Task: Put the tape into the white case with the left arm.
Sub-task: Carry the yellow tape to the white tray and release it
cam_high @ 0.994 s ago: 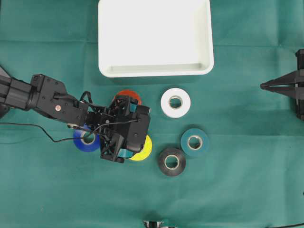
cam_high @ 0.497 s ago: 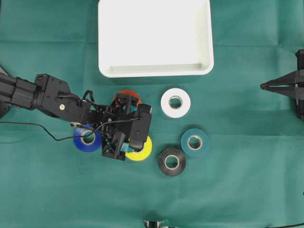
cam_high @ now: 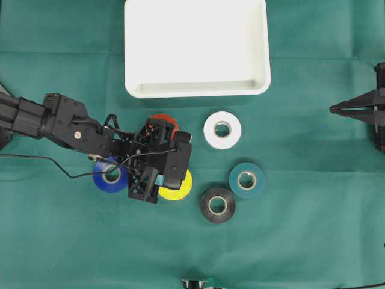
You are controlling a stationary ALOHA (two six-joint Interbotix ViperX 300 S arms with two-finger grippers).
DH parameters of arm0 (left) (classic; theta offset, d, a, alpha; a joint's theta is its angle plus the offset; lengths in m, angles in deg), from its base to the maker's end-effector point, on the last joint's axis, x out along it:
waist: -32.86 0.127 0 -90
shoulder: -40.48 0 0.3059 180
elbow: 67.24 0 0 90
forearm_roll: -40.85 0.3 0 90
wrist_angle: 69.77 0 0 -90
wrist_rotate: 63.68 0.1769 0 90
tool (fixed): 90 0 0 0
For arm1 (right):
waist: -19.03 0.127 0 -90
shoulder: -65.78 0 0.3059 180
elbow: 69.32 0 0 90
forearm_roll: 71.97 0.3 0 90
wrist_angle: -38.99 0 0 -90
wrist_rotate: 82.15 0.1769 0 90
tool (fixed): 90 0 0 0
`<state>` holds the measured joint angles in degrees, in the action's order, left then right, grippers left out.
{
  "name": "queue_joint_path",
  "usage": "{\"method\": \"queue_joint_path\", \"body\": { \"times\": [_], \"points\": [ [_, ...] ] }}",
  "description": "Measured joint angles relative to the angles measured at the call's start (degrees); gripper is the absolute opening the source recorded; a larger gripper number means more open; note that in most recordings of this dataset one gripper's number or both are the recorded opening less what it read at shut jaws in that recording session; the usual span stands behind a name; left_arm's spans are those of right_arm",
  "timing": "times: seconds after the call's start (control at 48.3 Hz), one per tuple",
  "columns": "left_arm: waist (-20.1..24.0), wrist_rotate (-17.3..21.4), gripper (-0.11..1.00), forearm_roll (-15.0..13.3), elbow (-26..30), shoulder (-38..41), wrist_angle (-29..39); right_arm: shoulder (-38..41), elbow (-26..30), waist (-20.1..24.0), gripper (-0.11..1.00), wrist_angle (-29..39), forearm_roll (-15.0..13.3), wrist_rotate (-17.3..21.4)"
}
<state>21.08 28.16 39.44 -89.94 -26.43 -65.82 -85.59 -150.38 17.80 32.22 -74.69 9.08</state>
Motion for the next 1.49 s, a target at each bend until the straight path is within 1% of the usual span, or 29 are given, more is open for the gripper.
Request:
{"method": "queue_joint_path", "body": {
  "times": [0.311, 0.497, 0.622, 0.725, 0.829, 0.912, 0.994, 1.139, 1.264, 1.367, 1.492],
  "points": [
    [0.5, 0.1, 0.28, -0.1, 0.0, -9.8, 5.5, 0.0, 0.0, -0.1, -0.09, 0.0, 0.0, 0.0],
    [3.4, 0.1, 0.28, 0.0, 0.0, -12.8, 7.9, 0.0, 0.0, -0.1, -0.09, 0.0, 0.0, -0.1],
    [7.5, 0.1, 0.28, 0.0, -0.1, -13.3, 10.1, 0.1, 0.0, -0.1, -0.09, 0.1, 0.0, 0.0],
    [12.0, 0.2, 0.28, 0.1, -0.5, -13.3, 11.4, 0.0, 0.0, -0.1, -0.09, 0.0, 0.0, 0.0],
    [16.1, 0.1, 0.28, 0.1, -0.7, -13.3, 11.9, 0.1, 0.0, 0.0, -0.09, 0.0, 0.0, 0.0],
    [18.8, 0.8, 0.28, 0.1, -0.8, -13.3, 12.0, 0.0, 0.0, -0.1, -0.09, 0.0, 0.0, -0.1],
    [22.1, 2.7, 0.28, 0.1, -0.7, -13.3, 12.0, 0.1, 0.0, -0.1, -0.09, 0.0, 0.0, 0.0],
    [27.1, 8.3, 0.28, 0.1, -0.8, -13.3, 12.0, 0.1, 0.0, 0.0, -0.09, 0.0, 0.0, 0.0],
    [31.1, 12.0, 0.28, 0.1, -0.9, -13.3, 12.0, 0.0, 0.0, -0.1, -0.09, 0.0, 0.0, 0.0],
    [34.3, 13.6, 0.28, 0.1, -1.0, -13.3, 12.0, 0.0, 0.0, -0.1, -0.09, 0.0, 0.0, 0.0],
    [36.8, 13.9, 0.28, 0.1, -1.0, -12.5, 11.5, 0.0, 0.0, -0.1, -0.09, 0.0, 0.0, 0.0]
  ]
}}
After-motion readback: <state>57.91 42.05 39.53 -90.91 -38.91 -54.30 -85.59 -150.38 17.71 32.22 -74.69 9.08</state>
